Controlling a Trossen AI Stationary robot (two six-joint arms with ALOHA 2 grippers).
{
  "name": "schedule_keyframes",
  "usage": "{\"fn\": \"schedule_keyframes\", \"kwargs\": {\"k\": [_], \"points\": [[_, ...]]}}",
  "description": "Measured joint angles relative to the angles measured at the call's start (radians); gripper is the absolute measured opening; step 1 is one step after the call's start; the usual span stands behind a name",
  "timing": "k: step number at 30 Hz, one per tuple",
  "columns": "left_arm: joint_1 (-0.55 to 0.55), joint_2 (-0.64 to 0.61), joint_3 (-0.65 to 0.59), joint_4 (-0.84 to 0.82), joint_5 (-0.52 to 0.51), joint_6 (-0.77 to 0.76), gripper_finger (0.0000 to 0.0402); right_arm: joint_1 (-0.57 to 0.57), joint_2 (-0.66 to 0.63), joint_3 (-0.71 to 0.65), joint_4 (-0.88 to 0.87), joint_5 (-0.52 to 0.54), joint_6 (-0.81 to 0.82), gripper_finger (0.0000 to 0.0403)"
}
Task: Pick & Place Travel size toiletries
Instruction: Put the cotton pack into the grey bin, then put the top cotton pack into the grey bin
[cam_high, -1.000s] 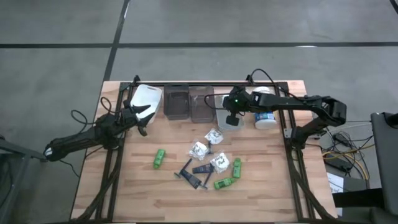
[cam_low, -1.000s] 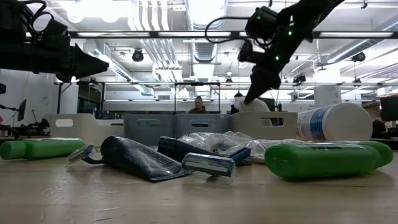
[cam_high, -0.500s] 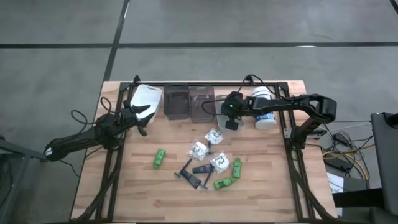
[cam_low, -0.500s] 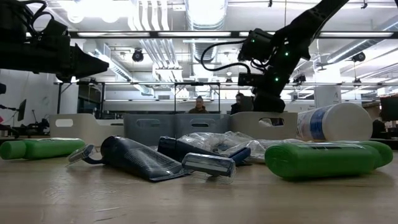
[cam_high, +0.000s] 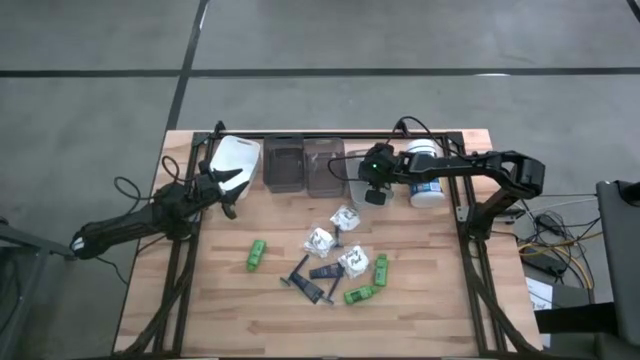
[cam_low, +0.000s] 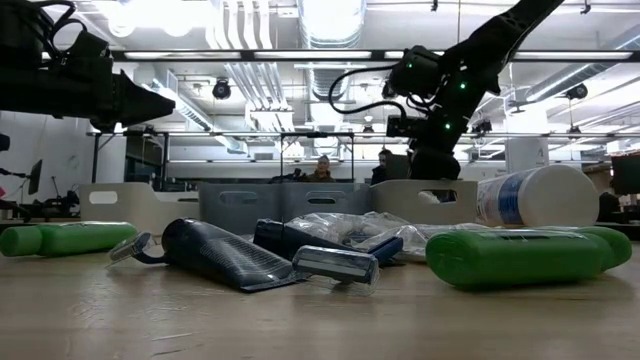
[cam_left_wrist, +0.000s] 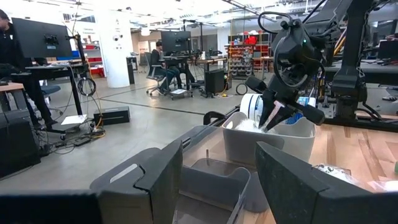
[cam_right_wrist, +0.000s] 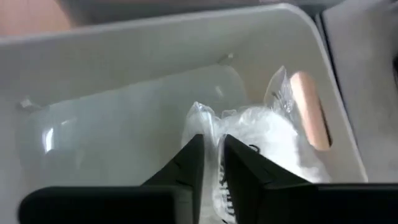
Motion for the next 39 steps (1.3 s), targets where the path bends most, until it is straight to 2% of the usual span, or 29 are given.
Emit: {"fn": "schedule_keyframes", "kwargs": {"k": [8,17,21,31,39], "points": [[0.0,0.0,0.0,0.0,0.0,0.0,0.0207,-0.004,0.0,0.0,0.004,-0.005,-0.017,0.014],[0.0,0.0,0.0,0.0,0.0,0.0,0.0207,-0.004,-0.037,0.0,-0.054,-0.011,-0.018,0.0198],[0.0,0.0,0.0,0.0,0.0,0.0,0.0207,-0.004,-0.082,0.0,-0.084,-0.019,-0.015,0.0212],[0.0,0.0,0.0,0.0,0.0,0.0,0.0207,-0.002,-0.255,0.002,-0.095,-0.139,0.045,0.0226],[0.0,0.0,0.0,0.0,0.0,0.0,0.0206,0.026,-0.354,0.002,-0.106,-0.149,0.129,0.0235]]}}
